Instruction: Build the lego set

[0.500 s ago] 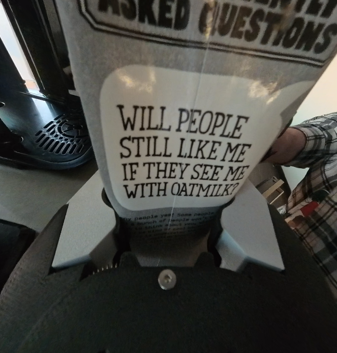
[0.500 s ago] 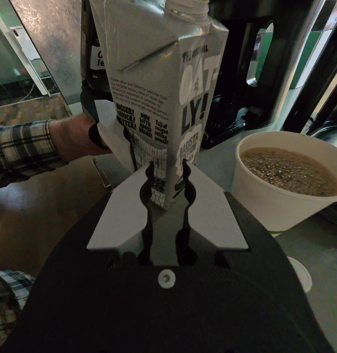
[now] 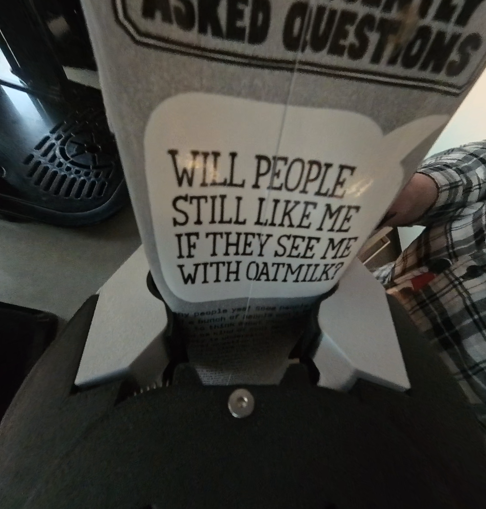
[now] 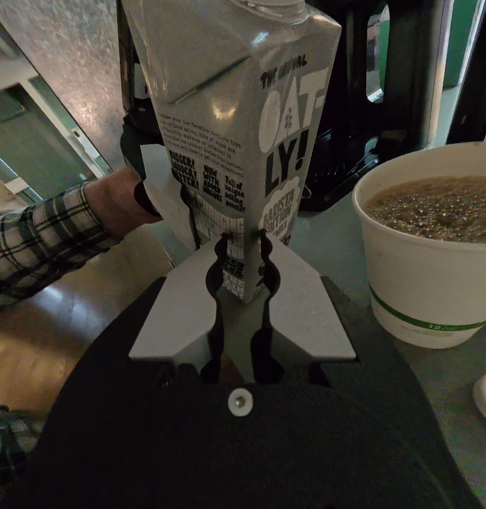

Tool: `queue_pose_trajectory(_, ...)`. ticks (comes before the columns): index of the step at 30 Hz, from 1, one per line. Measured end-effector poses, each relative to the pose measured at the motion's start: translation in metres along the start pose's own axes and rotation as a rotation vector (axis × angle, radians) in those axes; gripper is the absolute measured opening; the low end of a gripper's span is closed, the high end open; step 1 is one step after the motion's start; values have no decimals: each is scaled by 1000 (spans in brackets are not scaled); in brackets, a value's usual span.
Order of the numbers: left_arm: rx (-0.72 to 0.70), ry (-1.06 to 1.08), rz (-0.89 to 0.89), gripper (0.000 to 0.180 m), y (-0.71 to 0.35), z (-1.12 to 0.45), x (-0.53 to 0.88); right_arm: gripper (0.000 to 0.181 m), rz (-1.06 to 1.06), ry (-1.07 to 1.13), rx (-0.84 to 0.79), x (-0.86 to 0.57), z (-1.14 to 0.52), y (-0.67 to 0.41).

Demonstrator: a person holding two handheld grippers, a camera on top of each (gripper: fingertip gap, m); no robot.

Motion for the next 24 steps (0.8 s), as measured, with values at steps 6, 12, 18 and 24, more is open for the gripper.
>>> queue_pose_trajectory(6,146,3,19,115,-5,1,2,21,-119,-10,-31,0,-4,3)
queue_pose_trajectory(12,274,-2,39,115,-11,0,5,20,-232,-24,-77,-2,-7,6)
queue_pose_trajectory(18,373,-8,40,115,-14,0,7,20,-287,-30,-103,-3,-10,8)
queue_pose_trajectory(24,449,-18,47,115,-18,-2,10,19,-341,-41,-123,-5,-13,8)
Point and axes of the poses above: each gripper's, where its closed fingertips meet, z back along the fingers, y out of its underside, x = y × z across the jaws, the point moved 6 cm from there along z, back along the fingers, and after that the axes turned 6 degrees about -x, right-handed, at the moved point
